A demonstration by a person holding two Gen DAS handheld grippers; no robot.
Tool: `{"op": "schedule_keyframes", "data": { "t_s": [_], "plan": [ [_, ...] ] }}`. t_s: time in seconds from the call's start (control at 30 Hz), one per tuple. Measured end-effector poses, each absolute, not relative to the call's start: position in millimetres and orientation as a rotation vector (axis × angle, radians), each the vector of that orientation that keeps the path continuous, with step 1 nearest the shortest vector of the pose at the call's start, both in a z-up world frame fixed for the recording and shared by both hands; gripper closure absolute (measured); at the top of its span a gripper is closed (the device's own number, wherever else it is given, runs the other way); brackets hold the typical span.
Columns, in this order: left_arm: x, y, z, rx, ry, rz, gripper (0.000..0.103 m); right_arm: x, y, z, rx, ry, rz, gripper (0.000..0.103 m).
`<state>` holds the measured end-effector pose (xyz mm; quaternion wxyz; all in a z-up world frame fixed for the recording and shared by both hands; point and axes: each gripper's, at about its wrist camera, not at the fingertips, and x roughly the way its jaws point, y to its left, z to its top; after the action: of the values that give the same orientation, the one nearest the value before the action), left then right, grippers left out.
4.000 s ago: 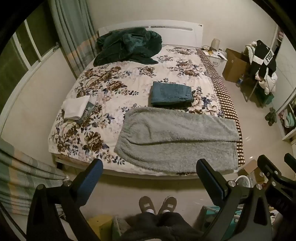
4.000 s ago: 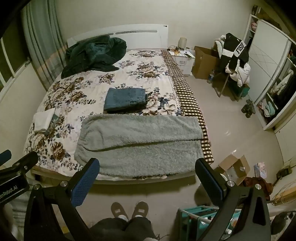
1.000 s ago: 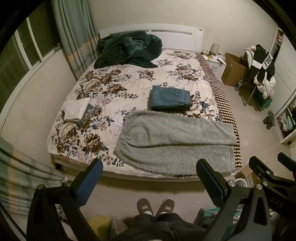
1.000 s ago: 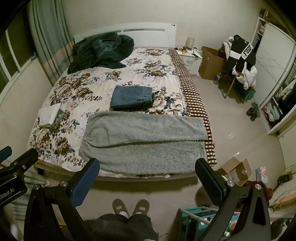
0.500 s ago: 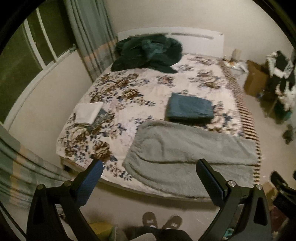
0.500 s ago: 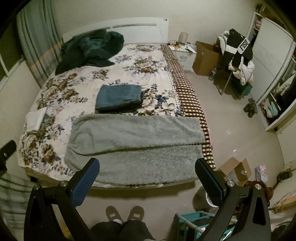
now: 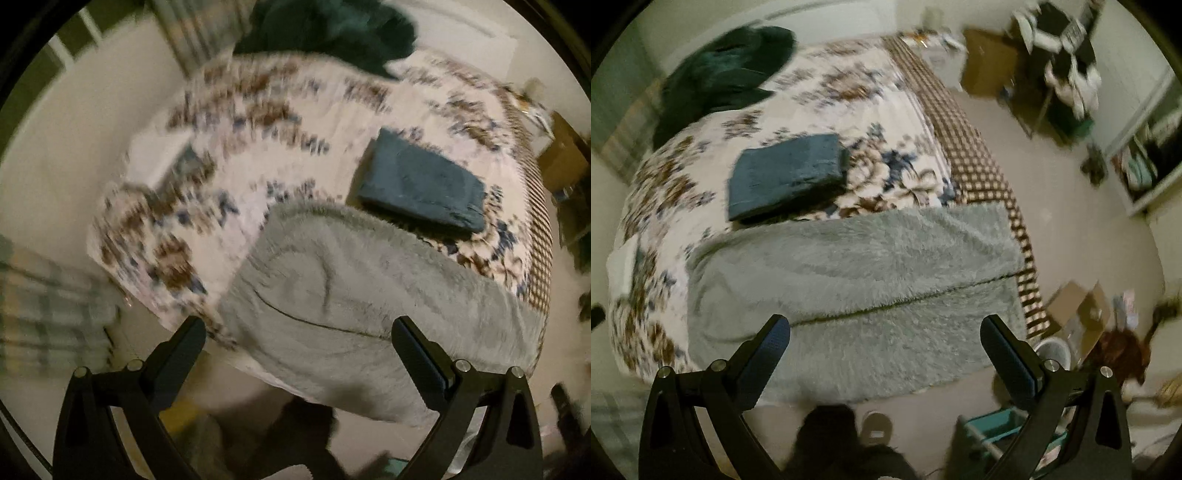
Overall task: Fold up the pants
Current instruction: 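Lower both grippers onto the grey pants waistband and close on it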
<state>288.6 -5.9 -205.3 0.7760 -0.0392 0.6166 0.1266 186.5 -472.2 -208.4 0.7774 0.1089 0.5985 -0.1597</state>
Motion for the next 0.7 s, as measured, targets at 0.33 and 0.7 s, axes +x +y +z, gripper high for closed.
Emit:
{"op": "schedule_keyframes", "data": {
  "t_s": [0.33, 0.7],
  "plan": [
    [449, 63, -387, -0.477, 1.584, 0.504, 0.000, 323, -592, -419, 0.595, 1.507, -0.625, 0.000],
    [523, 76, -541, -0.665, 1.687, 0.627, 0.029, 368, -667, -566, 0.867, 1.561, -0.824, 0.000]
  ]
}}
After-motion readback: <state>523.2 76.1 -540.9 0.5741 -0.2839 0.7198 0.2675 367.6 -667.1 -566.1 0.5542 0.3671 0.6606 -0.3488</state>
